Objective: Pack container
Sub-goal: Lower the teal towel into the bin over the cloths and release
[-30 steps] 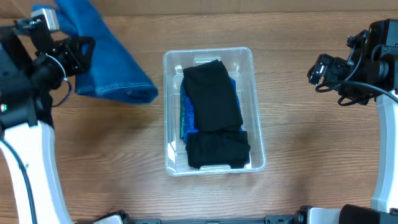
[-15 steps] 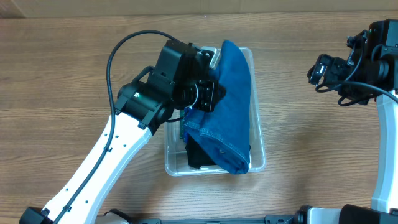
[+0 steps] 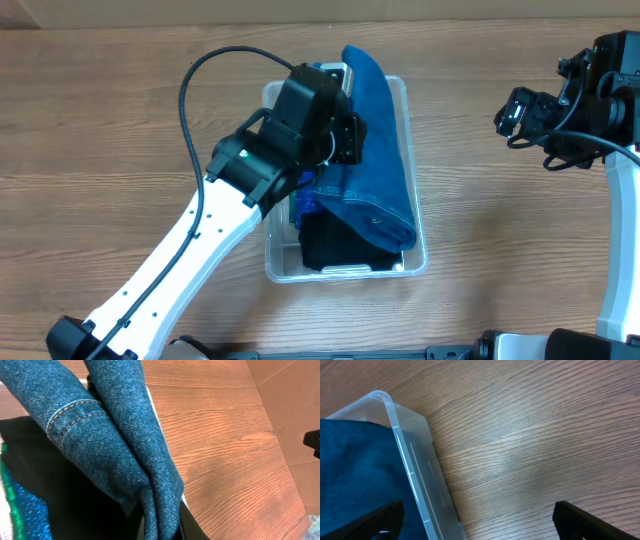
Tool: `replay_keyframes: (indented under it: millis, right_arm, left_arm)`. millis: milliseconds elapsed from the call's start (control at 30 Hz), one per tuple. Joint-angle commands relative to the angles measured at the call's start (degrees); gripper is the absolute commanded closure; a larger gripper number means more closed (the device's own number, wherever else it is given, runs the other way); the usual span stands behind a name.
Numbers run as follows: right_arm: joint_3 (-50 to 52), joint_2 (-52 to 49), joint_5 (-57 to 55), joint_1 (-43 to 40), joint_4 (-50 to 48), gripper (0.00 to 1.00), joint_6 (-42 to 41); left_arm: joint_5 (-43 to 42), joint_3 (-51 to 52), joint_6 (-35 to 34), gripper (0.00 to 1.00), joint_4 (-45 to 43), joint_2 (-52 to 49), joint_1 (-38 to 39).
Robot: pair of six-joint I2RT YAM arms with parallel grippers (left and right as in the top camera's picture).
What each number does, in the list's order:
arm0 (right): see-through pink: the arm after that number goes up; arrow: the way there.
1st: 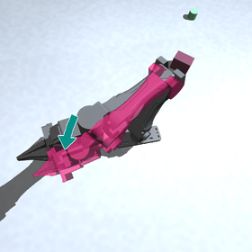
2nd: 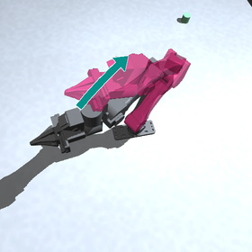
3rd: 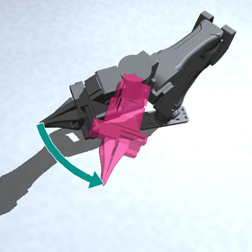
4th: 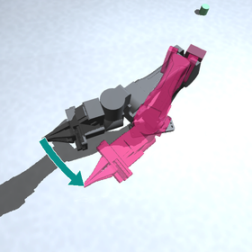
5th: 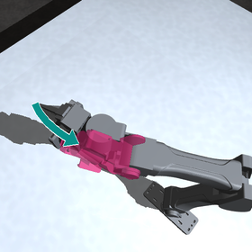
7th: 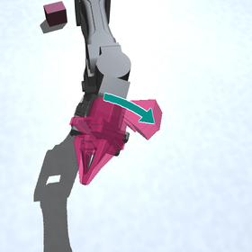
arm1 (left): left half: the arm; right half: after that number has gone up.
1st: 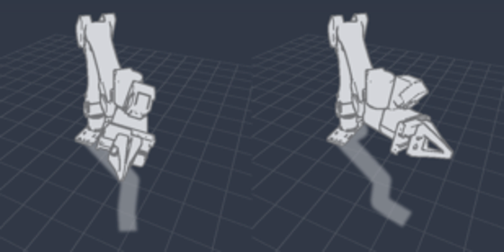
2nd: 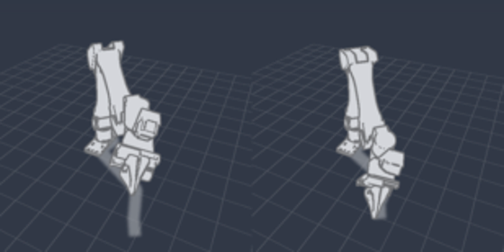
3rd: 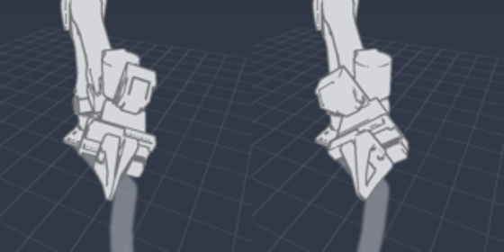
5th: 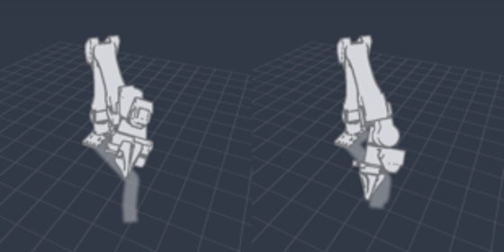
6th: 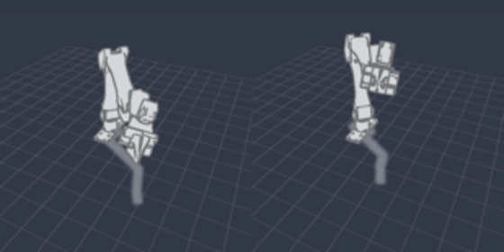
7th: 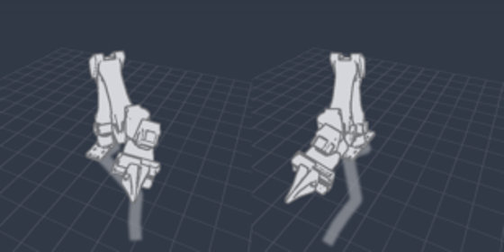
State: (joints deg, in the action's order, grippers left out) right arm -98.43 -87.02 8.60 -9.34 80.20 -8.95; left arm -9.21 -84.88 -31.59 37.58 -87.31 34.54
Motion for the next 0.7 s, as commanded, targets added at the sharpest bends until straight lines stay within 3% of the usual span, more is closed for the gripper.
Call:
replay_keyframes:
  millis: [0, 67, 167, 200, 233, 300, 367, 433, 500, 533, 567, 667]
  right_arm:
    - [0.0, -0.1, 0.1, 0.0, -0.1, 0.0, 0.4]
    - [0.0, -0.1, 0.1, 0.0, -0.1, 0.0, 0.4]
    - [0.0, -0.1, 0.1, 0.0, -0.1, 0.0, 0.4]
    - [0.0, -0.1, 0.1, 0.0, -0.1, 0.0, 0.4]
    - [0.0, -0.1, 0.1, 0.0, -0.1, 0.0, 0.4]
    - [0.0, -0.1, 0.1, 0.0, -0.1, 0.0, 0.4]
    - [0.0, -0.1, 0.1, 0.0, 0.0, 0.0, 0.4]
    - [0.0, -0.1, 0.1, 0.0, 0.1, 0.0, 0.4]
    - [0.0, -0.1, 0.1, 0.0, 0.1, 0.0, 0.4]
    - [0.0, -0.1, 0.1, 0.0, 0.0, 0.0, 0.4]
    - [0.0, -0.1, 0.1, 0.0, 0.0, 0.0, 0.4]
    - [0.0, -0.1, 0.1, 0.0, 0.0, 0.0, 0.4]
  left_arm:
    - [0.3, -1.4, -0.7, 0.96, -1.9, 1.0, 0.7]
    - [3.1, -1.4, -0.5, 0.96, 1.6, 1.0, 0.7]
    - [13.6, -1.4, -0.5, 0.94, 13.3, 1.0, 0.7]
    - [17.2, -1.4, -0.5, 0.81, 16.8, 1.0, 0.7]
    - [21.7, -1.4, -0.5, 0.55, 20.4, 1.0, 0.7]
    - [28.0, -1.4, -0.5, 0.2, 24.9, 1.0, 0.7]
    - [33.5, -1.4, 0.5, 0.17, 27.1, 1.0, 0.7]
    - [37.1, -1.6, 1.6, 0.2, 25.6, 1.2, 0.7]
    - [36.7, -1.7, 7.3, 0.35, 20.5, 1.6, 0.8]
    - [36.4, -1.7, 8.7, 0.51, 18.7, 1.6, 0.8]
    - [31.6, -1.6, 14.9, 0.96, 10.9, 0.6, 0.7]
    - [26.4, -1.6, 21.0, 0.96, 6.0, -3.9, 0.6]
